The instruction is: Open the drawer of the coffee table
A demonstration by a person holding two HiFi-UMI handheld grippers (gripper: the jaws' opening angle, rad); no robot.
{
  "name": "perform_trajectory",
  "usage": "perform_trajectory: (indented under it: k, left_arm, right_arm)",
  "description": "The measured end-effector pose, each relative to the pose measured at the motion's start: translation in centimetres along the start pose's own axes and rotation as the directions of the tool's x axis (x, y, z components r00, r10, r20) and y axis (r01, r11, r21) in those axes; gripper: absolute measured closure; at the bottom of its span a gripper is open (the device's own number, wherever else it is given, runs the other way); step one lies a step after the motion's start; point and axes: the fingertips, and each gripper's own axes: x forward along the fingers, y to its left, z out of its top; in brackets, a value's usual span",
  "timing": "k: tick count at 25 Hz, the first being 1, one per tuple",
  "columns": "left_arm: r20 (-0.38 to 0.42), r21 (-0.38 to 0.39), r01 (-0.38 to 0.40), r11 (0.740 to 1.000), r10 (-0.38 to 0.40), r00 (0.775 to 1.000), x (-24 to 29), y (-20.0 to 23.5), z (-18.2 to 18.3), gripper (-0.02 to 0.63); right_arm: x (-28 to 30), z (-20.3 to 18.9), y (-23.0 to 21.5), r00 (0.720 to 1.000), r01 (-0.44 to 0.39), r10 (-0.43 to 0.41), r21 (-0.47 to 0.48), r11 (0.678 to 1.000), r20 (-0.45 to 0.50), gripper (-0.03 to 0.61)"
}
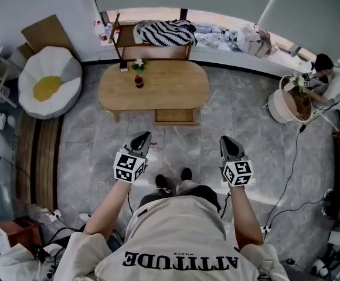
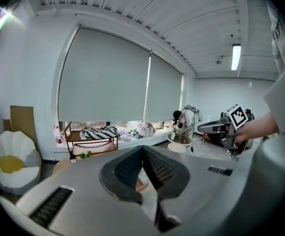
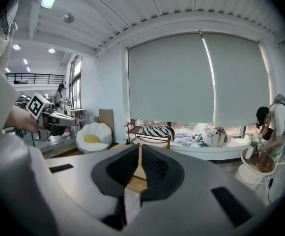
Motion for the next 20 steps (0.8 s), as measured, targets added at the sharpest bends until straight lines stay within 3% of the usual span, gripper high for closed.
perform_trajectory:
  k: [11,20]
  left_arm:
    - [0.012,-0.046,-0.131,0.99,0.132,0.991,-1.4,-1.9,-0.1,0.594]
    - [0.009,-0.033,-0.144,0.989,0.144,0.99,-0.2,-0.9,0.2,0.594]
  right_arm:
    - [-2.6,0.1,-1.2,0.993,-0.119,0.118,-0.07,0.99,-0.009,0.545]
    - [-0.3,0.6,-1.7,0.989,-0.145,0.141,-0.14,0.979,-0.039,0.545]
